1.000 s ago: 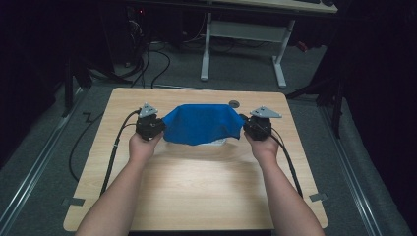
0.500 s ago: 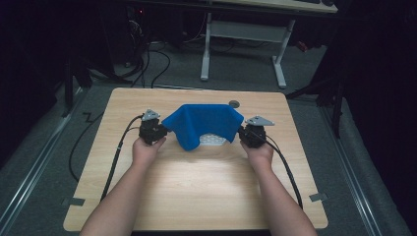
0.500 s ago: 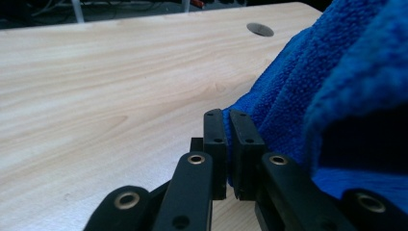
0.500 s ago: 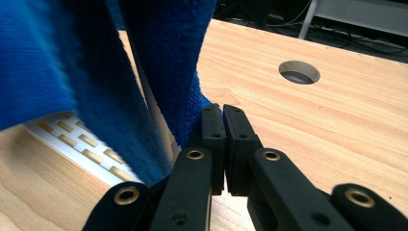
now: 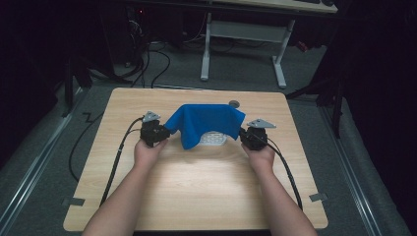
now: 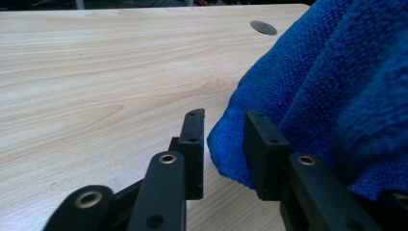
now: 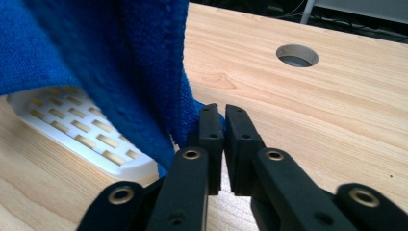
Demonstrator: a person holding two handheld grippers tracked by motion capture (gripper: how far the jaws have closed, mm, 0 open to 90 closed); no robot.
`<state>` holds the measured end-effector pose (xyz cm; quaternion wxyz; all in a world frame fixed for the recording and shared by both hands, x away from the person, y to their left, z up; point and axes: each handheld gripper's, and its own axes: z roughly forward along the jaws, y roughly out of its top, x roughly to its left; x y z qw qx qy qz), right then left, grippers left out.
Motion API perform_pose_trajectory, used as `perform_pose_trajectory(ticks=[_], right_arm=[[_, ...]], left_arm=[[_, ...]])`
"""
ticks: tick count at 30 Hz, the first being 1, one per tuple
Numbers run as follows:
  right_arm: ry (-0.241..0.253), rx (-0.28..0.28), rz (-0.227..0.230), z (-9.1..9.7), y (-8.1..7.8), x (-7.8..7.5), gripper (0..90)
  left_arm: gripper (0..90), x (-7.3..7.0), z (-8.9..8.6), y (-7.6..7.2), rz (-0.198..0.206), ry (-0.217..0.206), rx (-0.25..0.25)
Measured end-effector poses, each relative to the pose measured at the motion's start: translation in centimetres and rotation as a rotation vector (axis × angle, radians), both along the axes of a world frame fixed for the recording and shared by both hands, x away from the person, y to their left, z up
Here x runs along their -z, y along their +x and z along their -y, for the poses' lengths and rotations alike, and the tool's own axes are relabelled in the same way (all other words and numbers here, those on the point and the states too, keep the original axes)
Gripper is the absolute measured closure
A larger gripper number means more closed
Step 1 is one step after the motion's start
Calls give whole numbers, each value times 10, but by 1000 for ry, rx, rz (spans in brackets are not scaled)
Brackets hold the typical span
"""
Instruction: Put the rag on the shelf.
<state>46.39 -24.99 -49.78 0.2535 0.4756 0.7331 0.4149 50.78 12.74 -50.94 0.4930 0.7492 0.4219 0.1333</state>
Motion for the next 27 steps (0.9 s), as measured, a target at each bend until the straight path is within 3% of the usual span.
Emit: perform_pose_trajectory(ticks=[8,19,27], right_arm=[[1,17,6,4,0,-7,734],[27,43,38,18,-1,-24,657],[34,62,47,28,-4,-32,590]], left_arm=[[617,-7,-4,-4,23,28,-16],[559,-26,-17,-8,73,46,-66],[540,-39,-32,-11,88,49,-101]])
